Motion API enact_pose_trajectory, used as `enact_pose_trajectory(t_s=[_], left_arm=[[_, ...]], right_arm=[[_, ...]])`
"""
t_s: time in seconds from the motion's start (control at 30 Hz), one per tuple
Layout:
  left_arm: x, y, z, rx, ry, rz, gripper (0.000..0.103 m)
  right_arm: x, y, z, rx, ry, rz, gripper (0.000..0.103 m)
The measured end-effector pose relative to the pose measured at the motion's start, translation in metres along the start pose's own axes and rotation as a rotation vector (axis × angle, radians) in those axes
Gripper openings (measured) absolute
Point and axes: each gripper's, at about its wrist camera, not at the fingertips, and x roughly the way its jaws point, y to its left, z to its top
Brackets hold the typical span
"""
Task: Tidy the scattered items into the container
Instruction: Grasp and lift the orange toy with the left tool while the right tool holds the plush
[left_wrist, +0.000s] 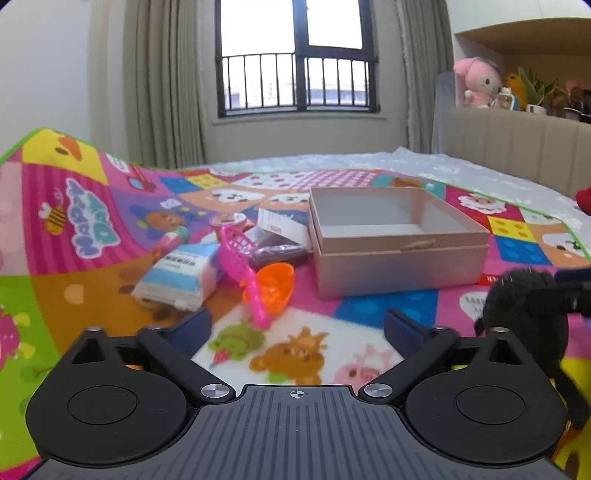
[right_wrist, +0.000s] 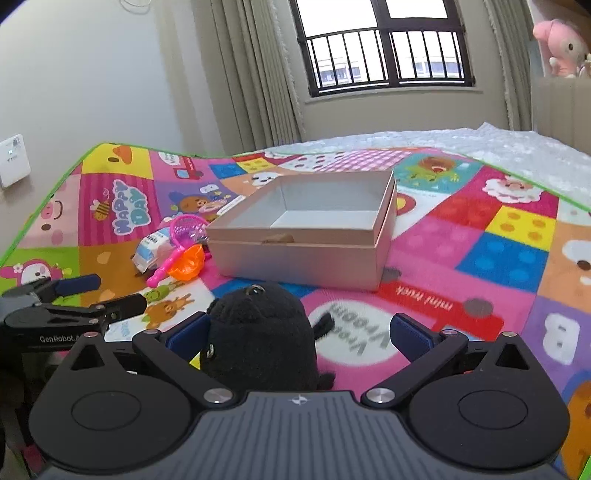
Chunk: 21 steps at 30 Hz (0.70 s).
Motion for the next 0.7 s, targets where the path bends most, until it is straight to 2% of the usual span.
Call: enact_pose_trajectory(t_s=[0.03,0.07,0.1,0.17,0.23,0.33,0.43,0.53,0.63,0.7], left_arm=[[0.008,0.002,0.006,-0.012,0.02,-0.012,0.07],[0.017,0.003,0.011,-0.018,0.035,-0.02,0.075],[0.026,0.004,0.015,-0.016,0.043,-0.014,0.086],[0.046,0.005,0.019,-0.002,0.059,0.02,0.09],[0.068,0.01,0.023,-0.002,0.101,0.045,0.09],[0.096,0.022,0.025,-0.011,0.159,0.04,0.083],[0.117,0.028,0.025,0.012,0.183,0.033,0.06],[0.111,0.035,0.023,-0.007,0.165,0.008,0.059],[0.083,0.04,0.017,-0.009,0.127,-0.034,0.058],[0.06,0.042,0.011,-0.038,0.137,-0.107,0.059]], right_arm=[[0.003,-0.002,0.001,0.002,-0.007,-0.004,0.103],[0.004,-0.002,0.001,0.002,-0.019,-0.008,0.103],[0.005,-0.002,0.0,0.0,-0.031,-0.011,0.103],[0.004,-0.002,-0.001,0.004,-0.048,-0.018,0.103],[0.004,0.0,0.0,0.011,-0.057,-0.024,0.103],[0.004,0.006,0.003,0.027,-0.079,-0.066,0.103],[0.003,0.009,0.006,0.077,-0.109,-0.11,0.103],[0.007,0.015,0.008,0.085,-0.104,-0.135,0.103],[0.011,0.027,0.007,0.026,-0.074,-0.142,0.103],[0.008,0.036,0.005,-0.023,-0.062,-0.126,0.103]])
